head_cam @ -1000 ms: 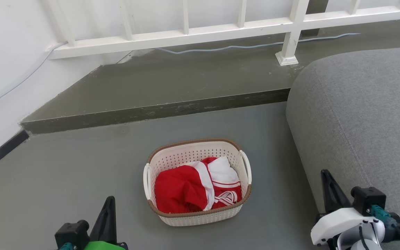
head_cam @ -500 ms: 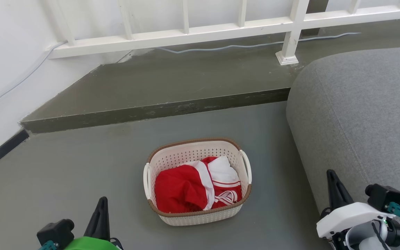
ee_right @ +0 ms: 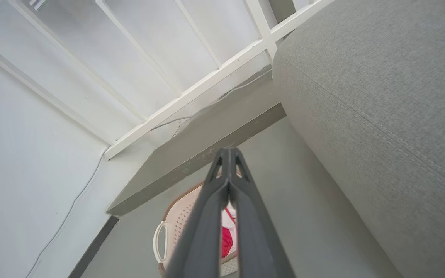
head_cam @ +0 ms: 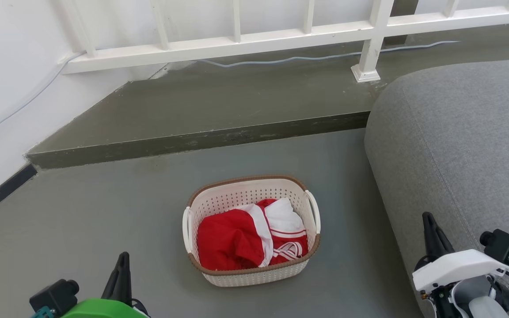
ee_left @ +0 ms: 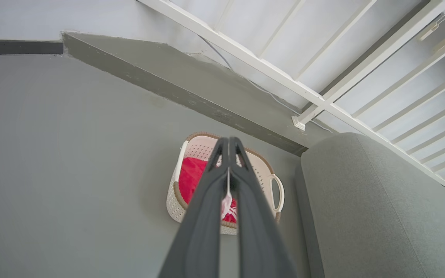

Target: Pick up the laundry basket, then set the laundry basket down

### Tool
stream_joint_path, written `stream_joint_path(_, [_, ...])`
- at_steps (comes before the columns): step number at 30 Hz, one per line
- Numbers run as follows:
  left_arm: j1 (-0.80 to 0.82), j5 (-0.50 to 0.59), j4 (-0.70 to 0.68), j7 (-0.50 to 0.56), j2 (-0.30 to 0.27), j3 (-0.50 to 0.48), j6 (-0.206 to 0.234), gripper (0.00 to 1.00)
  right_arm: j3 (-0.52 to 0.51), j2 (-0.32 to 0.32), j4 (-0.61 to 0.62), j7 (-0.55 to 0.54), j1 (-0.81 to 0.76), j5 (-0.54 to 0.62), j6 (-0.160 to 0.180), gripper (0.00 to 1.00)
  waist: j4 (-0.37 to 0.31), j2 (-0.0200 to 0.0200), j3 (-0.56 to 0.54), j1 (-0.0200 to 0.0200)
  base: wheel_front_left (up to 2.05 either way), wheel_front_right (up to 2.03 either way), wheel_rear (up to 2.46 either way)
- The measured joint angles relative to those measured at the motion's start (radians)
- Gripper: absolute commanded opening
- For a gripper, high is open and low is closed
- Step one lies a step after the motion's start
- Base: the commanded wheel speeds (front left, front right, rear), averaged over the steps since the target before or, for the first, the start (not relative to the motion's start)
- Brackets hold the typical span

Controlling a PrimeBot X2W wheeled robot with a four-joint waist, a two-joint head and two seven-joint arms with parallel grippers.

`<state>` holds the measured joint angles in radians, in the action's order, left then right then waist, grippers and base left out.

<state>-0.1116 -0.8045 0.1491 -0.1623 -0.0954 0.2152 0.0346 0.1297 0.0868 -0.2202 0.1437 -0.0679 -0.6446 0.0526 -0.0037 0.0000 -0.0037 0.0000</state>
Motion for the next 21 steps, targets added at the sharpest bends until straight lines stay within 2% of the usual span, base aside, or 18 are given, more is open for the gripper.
stream_joint_path(4, [0.01,-0.075,0.007,0.022,0.0,-0.021,-0.012,0.0,-0.021,0.0,-0.002,-0.022,0.006,-0.094,-0.017,0.0,0.0,0.0,0.001,0.0,0.0,0.0,0.0])
stream_joint_path(21, [0.042,-0.256,0.032,0.066,0.0,-0.067,-0.039,0.0,-0.066,-0.001,-0.012,-0.067,0.031,-0.3,-0.049,0.0,0.001,0.0,0.002,0.0,0.0,0.0,0.0])
